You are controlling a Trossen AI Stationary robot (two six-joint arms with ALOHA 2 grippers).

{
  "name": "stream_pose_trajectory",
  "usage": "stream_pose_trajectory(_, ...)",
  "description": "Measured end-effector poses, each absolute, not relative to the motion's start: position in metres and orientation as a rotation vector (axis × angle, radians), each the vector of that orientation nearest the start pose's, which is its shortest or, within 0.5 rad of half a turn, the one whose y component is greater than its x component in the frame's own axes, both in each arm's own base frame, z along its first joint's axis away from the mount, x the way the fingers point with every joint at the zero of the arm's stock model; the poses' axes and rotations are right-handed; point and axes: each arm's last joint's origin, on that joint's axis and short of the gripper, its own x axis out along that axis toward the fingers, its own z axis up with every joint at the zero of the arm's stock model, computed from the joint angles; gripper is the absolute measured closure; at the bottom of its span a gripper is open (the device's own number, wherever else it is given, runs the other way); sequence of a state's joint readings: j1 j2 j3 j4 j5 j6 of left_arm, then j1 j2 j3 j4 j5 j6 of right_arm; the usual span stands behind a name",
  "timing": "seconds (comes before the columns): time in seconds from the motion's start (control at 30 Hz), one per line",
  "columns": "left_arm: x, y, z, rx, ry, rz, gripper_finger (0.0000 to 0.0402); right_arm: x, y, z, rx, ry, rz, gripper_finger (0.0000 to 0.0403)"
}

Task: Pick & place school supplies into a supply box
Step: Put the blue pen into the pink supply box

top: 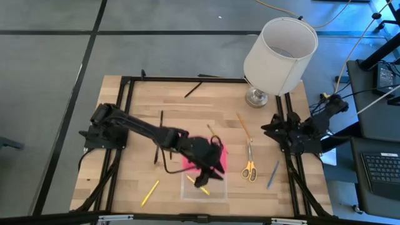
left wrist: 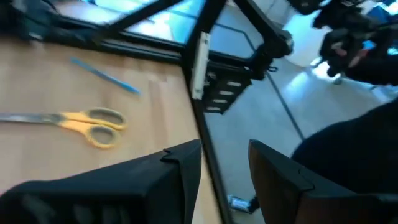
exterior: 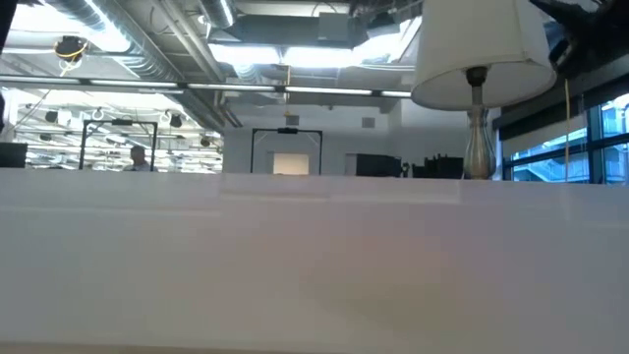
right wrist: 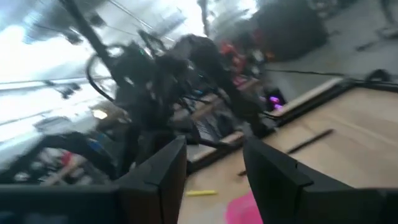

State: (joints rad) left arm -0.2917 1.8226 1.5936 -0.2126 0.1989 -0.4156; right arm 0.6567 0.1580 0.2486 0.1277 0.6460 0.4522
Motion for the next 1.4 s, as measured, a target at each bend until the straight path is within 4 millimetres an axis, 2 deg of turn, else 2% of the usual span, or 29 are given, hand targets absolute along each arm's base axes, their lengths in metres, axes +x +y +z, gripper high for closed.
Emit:
stream_pose_trajectory(0.2, 0.379, -0.100, 0.357, -0.253, 0.499, -0.334, 0.0278, 0.089, 0.045, 0.286, 0.622, 0.005, -0.063, 0.0242)
stream_pose_trajectory(0.33, 0.352, -0.089, 0.372, -0.150, 0.485, -0.210, 0.0277, 0.100, 0.053, 0.300, 0.700, 0.178, -0.140, 0.0242)
stream_pose_trajectory(0.5, 0.308, -0.070, 0.368, -0.136, 0.447, -0.150, 0.0279, 0.116, 0.069, 0.314, 0.833, 0.427, -0.191, 0.0242)
stream_pose_trajectory(0.67, 0.266, -0.050, 0.351, -0.161, 0.317, -0.090, 0.0277, 0.130, 0.087, 0.330, 0.981, 0.684, -0.190, 0.0242)
stream_pose_trajectory(0.77, 0.246, -0.042, 0.343, -0.177, 0.227, -0.085, 0.0277, 0.135, 0.095, 0.334, 1.070, 0.853, -0.261, 0.0242)
stream_pose_trajectory(0.97, 0.219, -0.035, 0.327, -0.211, 0.188, -0.078, 0.0279, 0.136, 0.106, 0.321, 1.285, 1.249, -0.632, 0.0242)
stream_pose_trajectory(1.1, 0.215, -0.035, 0.322, -0.209, 0.206, -0.089, 0.0277, 0.140, 0.117, 0.305, 1.359, 1.457, -0.815, 0.0242)
stream_pose_trajectory(1.27, 0.214, -0.036, 0.322, -0.183, 0.213, -0.144, 0.0280, 0.152, 0.128, 0.287, 1.333, 1.492, -0.889, 0.0242)
stream_pose_trajectory(1.4, 0.214, -0.038, 0.321, -0.182, 0.221, -0.195, 0.0281, 0.168, 0.140, 0.276, 1.309, 1.501, -0.806, 0.0242)
